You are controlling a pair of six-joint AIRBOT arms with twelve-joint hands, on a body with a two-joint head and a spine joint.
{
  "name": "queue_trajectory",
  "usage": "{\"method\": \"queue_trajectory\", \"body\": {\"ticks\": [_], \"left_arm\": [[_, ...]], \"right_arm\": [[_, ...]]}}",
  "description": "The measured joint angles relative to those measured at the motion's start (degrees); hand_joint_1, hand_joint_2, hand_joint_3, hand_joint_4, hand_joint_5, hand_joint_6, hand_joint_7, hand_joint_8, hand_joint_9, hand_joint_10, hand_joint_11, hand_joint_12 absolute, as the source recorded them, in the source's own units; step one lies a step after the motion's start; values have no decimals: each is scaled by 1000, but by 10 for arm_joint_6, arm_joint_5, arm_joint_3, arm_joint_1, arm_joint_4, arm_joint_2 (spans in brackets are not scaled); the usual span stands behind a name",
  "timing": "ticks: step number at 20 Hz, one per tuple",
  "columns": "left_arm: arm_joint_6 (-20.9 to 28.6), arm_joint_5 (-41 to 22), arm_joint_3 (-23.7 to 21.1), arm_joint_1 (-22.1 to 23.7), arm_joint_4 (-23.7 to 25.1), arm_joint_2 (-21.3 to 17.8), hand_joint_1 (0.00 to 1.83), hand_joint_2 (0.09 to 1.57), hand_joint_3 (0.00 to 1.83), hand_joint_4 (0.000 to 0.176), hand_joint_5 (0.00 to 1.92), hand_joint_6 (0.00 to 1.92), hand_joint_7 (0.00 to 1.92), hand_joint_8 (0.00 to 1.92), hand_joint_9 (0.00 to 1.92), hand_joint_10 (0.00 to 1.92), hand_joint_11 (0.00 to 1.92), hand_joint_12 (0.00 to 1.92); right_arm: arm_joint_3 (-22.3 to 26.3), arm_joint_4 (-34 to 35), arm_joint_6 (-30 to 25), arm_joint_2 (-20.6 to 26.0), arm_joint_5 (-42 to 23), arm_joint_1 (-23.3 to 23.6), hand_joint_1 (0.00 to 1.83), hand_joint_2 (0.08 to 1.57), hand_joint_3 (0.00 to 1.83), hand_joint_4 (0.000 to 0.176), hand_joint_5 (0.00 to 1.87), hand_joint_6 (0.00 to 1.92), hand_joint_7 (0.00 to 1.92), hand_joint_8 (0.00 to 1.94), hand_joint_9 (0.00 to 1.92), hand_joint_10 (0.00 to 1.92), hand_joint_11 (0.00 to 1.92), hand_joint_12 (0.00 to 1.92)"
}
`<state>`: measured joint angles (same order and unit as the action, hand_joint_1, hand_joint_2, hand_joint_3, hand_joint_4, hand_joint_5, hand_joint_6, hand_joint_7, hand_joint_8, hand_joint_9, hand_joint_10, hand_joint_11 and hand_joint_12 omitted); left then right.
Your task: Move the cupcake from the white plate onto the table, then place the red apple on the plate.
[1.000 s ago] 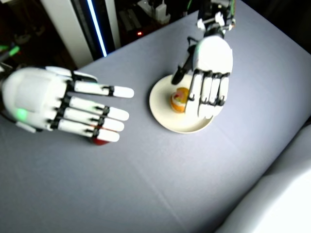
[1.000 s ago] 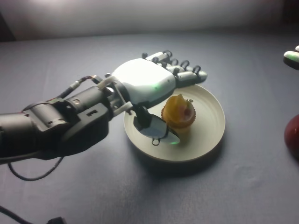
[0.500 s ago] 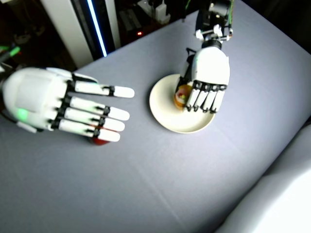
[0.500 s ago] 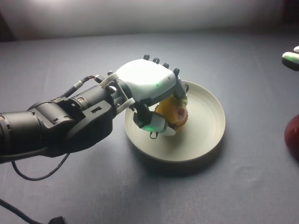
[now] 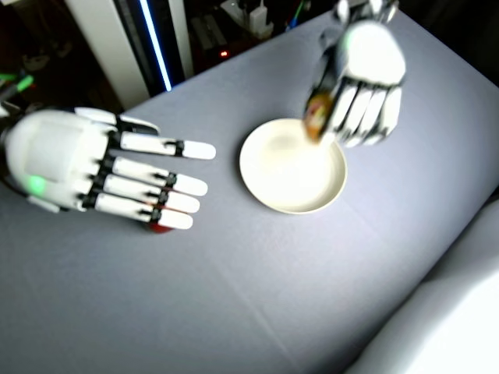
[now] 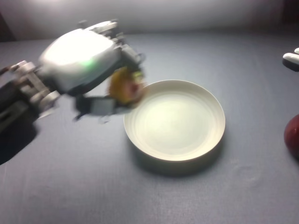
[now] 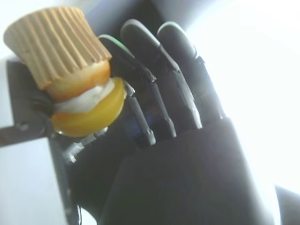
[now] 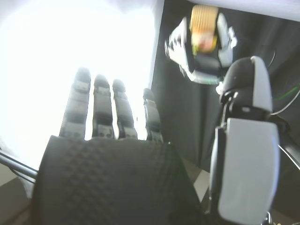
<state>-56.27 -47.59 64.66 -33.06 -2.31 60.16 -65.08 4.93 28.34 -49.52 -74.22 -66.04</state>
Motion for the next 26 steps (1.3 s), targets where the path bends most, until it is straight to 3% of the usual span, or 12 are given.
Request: {"method": "queue_trajectory", "body": {"ticks": [6,9,10,11,12,17,20,21,22,24,25,26], "left_arm": [[-41,-6,-38,-125,-101,-47,1260,1116,0,0,1194,355,866,1376,642,1253,440,1733],[-58,2,-48,-166,-142,-47,1267,1069,0,0,1209,384,1026,1095,683,925,378,1537],[-60,0,-47,-172,-154,-47,1249,1058,9,0,1127,624,1079,928,707,663,394,1326],[-62,-6,-47,-177,-166,-47,1193,1059,2,0,1099,746,949,353,719,379,338,1211],[-63,-9,-47,-179,-169,-47,1199,998,0,0,935,279,922,110,732,172,298,1097],[-63,-8,-47,-179,-167,-47,1051,979,0,0,850,0,826,0,703,15,167,988],[-65,-13,-57,-179,-161,-51,787,883,0,73,450,0,331,0,264,0,0,640],[-65,-15,-62,-179,-155,-54,734,834,0,139,263,0,189,0,163,0,0,505],[-65,-25,-64,-179,-152,-56,710,807,0,167,165,0,122,0,149,1,0,533],[-66,-42,-72,-179,-146,-65,692,796,0,176,98,0,60,0,87,0,0,462],[-67,-51,-77,-179,-149,-70,687,791,0,176,59,0,27,1,48,0,0,390],[-67,-63,-85,-182,-145,-76,671,789,0,176,34,2,1,0,14,7,0,283]], "right_arm": [[1,0,-3,0,2,-6,849,943,5,156,0,0,0,0,0,0,25,21],[1,2,-3,0,11,-7,871,942,2,111,38,10,13,5,12,4,49,34],[1,0,-3,0,16,-7,843,934,0,159,7,1,2,0,2,0,9,18],[-3,-10,-4,0,24,-6,863,926,0,166,1,0,0,0,0,0,1,3],[-9,-19,-4,0,37,-6,829,884,0,174,0,0,0,0,0,0,0,0],[-31,-57,-6,6,135,2,862,802,0,176,0,0,0,0,155,2,3,1086],[-43,-95,-7,5,197,33,872,805,0,163,0,0,136,4,785,113,775,1102],[-45,-103,-7,4,206,38,895,812,0,149,53,1,196,5,944,130,919,1109],[-49,-107,-6,0,214,43,963,823,1,108,156,6,292,9,721,29,592,1002],[-61,-111,-8,-13,238,51,1114,875,3,59,461,9,663,20,871,42,636,947],[-67,-117,-9,-18,252,55,1219,945,6,0,705,21,812,26,1019,77,759,1037],[-73,-116,-12,-25,261,61,1391,1029,4,0,1290,155,1159,603,1043,1145,824,1332]]}}
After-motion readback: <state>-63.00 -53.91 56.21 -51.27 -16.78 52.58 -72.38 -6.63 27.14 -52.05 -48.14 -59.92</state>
